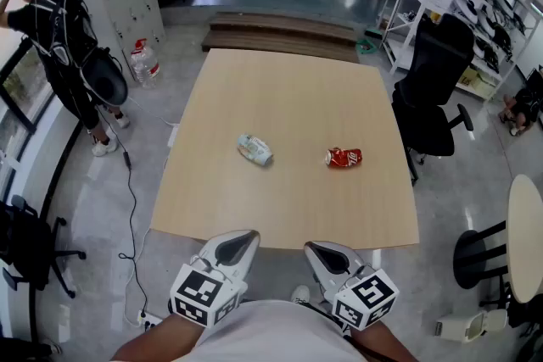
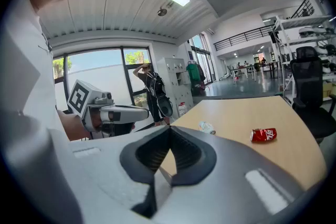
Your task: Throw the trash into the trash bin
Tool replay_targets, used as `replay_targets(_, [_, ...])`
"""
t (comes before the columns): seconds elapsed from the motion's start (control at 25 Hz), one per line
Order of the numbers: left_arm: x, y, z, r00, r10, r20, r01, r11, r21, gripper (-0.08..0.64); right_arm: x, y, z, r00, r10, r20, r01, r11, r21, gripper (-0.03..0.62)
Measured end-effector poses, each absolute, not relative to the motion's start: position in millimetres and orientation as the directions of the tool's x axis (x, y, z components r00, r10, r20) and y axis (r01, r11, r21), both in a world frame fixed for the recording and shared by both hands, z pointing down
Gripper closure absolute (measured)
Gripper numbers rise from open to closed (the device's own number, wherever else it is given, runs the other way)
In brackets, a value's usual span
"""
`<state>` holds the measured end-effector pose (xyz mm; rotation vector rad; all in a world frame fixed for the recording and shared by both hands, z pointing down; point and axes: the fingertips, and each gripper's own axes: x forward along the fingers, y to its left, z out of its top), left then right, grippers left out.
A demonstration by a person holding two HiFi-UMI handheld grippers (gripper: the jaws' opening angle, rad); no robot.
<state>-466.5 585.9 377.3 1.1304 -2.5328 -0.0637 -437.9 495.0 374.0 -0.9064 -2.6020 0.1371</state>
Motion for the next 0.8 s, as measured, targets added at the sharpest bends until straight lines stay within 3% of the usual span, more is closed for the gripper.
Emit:
replay_targets(0.28, [-463,585,379,-0.605,-0.729,0.319,-0.717,0.674,0.179,0.552,-436,497,373,-0.714,0.620,0.324,0.589,0.783,-0.201,0.591])
replay_targets(0.52, [-460,584,388,-0.599,-0.722,0.348,-0.714,0.677,0.176,0.551,-436,500,361,-0.719,0.647,0.253,0.603,0.762,-0.235,0.591])
replay_targets(0.8, [-462,596,386,-0.609,-0.717,0.340,-0.708,0.684,0.174,0.551,-444,504,371,-0.730,0.621,0.286,0.568,0.784,-0.252,0.589])
